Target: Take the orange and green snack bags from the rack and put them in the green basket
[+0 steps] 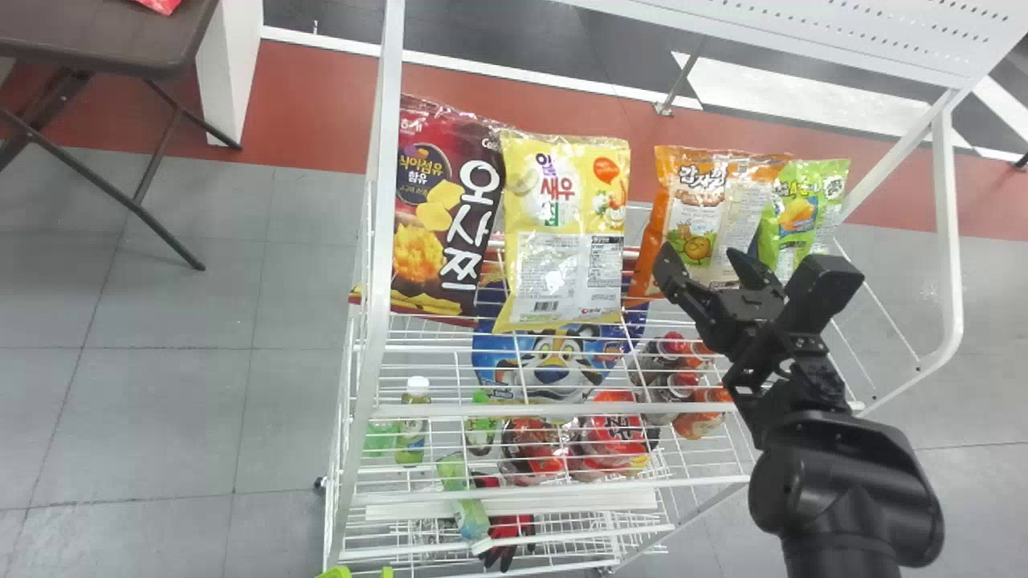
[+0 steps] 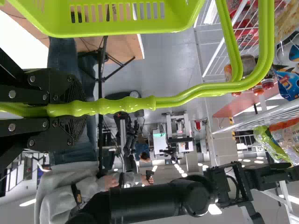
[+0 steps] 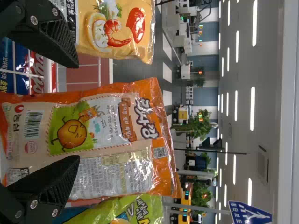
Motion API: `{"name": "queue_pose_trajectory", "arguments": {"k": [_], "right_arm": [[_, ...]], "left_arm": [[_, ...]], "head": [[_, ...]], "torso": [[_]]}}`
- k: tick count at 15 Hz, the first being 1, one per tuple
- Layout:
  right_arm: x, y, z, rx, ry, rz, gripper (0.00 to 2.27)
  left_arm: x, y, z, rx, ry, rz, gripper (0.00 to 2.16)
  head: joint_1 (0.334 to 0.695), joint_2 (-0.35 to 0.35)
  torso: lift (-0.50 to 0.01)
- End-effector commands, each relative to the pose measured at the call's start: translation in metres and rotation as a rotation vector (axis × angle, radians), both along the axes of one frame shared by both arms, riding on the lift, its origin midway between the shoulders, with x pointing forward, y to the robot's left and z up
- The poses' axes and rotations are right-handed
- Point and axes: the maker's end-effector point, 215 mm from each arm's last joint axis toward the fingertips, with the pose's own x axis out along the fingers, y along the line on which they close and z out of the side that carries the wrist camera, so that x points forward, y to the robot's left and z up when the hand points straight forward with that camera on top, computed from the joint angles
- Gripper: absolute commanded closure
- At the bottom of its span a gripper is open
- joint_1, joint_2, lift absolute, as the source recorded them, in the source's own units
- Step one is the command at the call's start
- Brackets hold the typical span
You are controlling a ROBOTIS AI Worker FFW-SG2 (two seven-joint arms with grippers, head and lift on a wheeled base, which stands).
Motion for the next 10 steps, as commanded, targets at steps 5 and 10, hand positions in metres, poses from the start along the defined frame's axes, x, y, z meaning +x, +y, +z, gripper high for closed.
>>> {"name": "queue_pose_trajectory", "arguments": {"k": [5,10], "right_arm": [[0.022,-0.027,-0.003,-0.055,0.029,-0.038,0.13],[0.033,-0.035,-0.012,-0.068,0.068,-0.054,0.85]], "left_arm": [[0.003,0.000,0.000,0.001,-0.004,-0.003,2.13],[0.004,0.001,-0.003,0.002,-0.002,-0.001,2.13]], "head": [[0.695,-0.350],[0.695,-0.350]], "torso": [[0.000],[0.000]]}}
